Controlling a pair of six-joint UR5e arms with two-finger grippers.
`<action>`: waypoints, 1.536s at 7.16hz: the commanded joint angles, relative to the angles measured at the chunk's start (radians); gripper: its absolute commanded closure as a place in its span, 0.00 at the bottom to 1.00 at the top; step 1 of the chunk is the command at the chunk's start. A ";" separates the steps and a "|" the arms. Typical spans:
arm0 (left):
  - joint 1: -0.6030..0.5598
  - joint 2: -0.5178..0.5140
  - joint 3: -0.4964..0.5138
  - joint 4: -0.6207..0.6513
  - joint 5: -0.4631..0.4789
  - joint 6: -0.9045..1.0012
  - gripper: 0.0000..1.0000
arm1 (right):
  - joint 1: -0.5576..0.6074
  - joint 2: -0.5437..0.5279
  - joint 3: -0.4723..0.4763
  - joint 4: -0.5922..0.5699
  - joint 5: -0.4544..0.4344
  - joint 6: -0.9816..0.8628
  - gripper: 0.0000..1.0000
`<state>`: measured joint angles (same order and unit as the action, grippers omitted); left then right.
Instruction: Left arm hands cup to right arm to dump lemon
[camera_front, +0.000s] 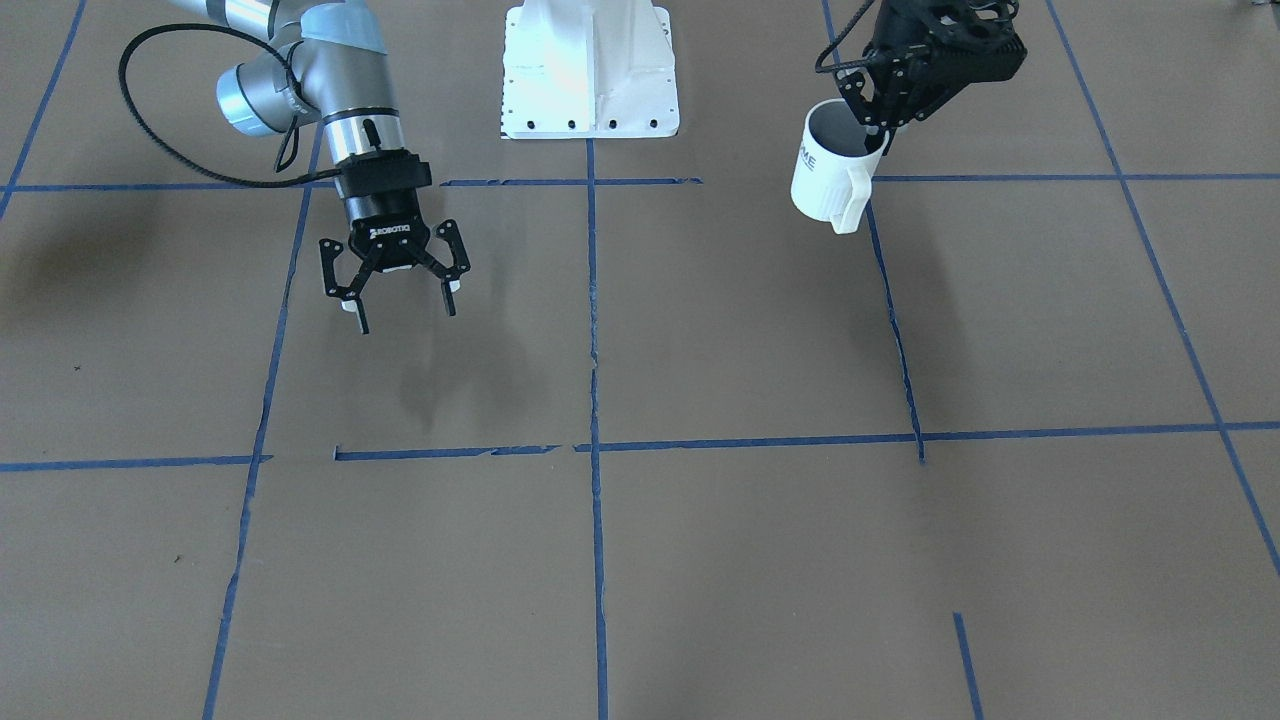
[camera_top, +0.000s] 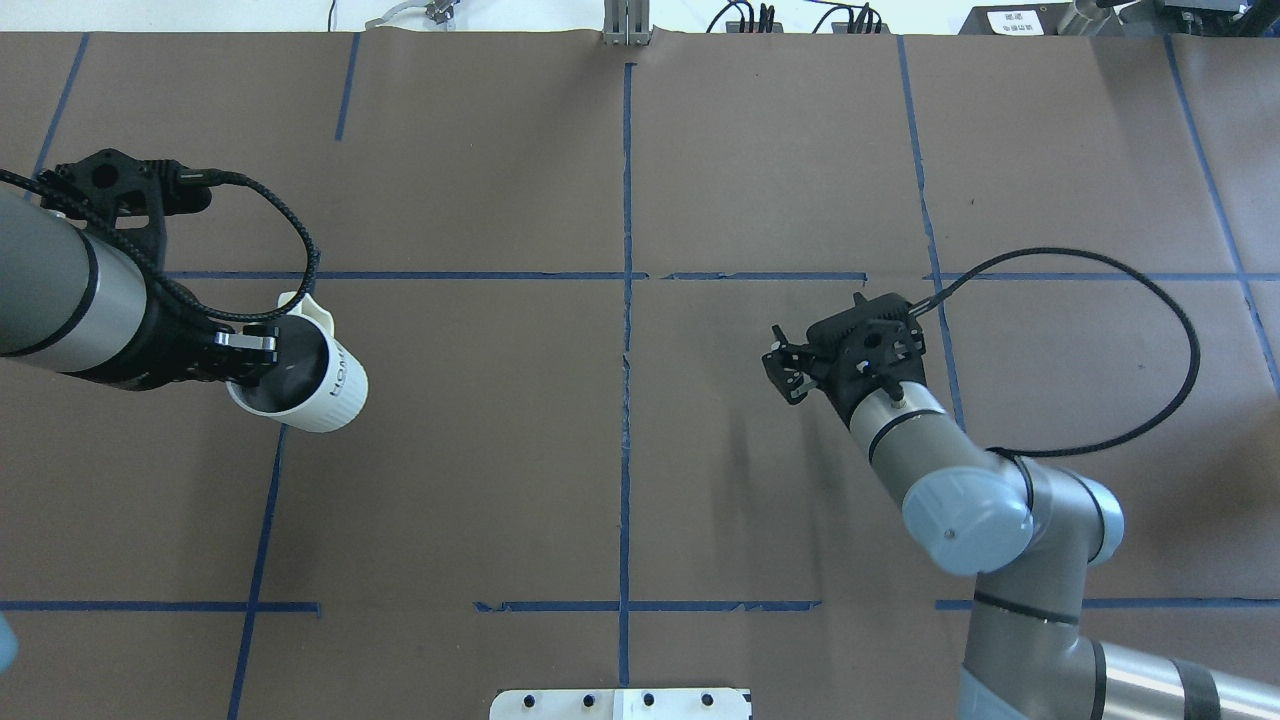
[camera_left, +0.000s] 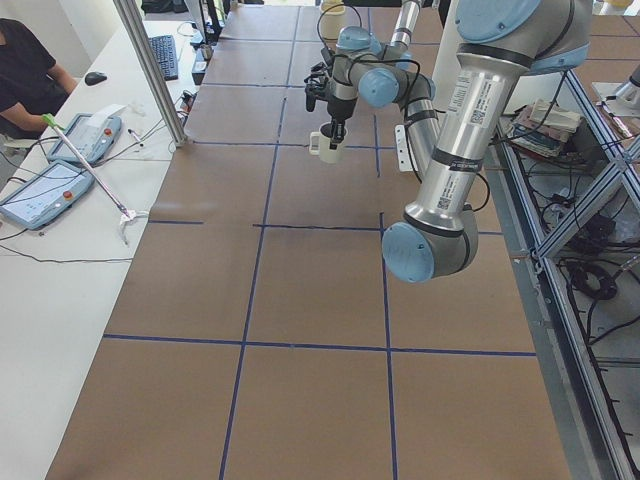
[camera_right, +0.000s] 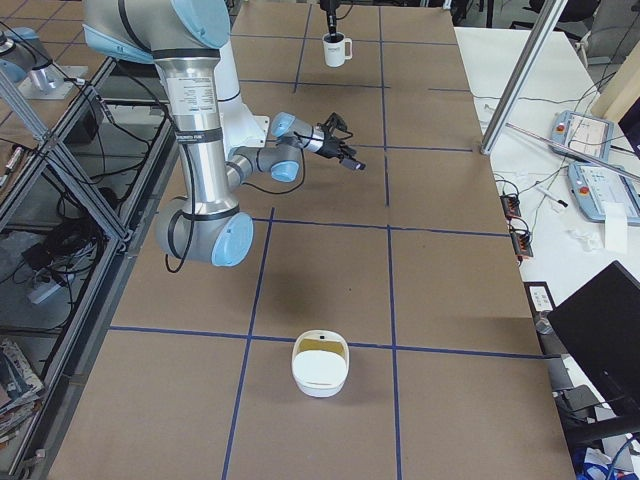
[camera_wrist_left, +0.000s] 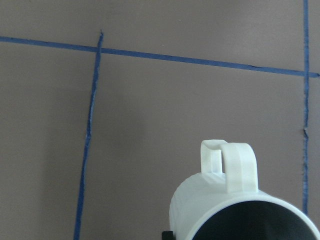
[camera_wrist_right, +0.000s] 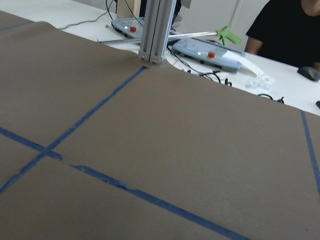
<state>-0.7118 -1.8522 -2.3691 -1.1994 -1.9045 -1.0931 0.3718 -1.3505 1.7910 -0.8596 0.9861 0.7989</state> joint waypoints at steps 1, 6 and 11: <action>-0.064 0.150 0.013 -0.109 -0.034 0.116 1.00 | 0.187 -0.006 0.004 -0.054 0.312 -0.003 0.00; -0.291 0.371 0.406 -0.649 -0.261 0.404 1.00 | 0.605 -0.126 0.077 -0.179 0.994 -0.018 0.00; -0.336 0.423 0.606 -0.830 -0.372 0.386 1.00 | 0.608 -0.249 0.223 -0.236 1.014 -0.017 0.00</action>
<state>-1.0459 -1.4327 -1.7875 -2.0241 -2.2720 -0.7047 0.9796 -1.5832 1.9946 -1.0941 1.9995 0.7811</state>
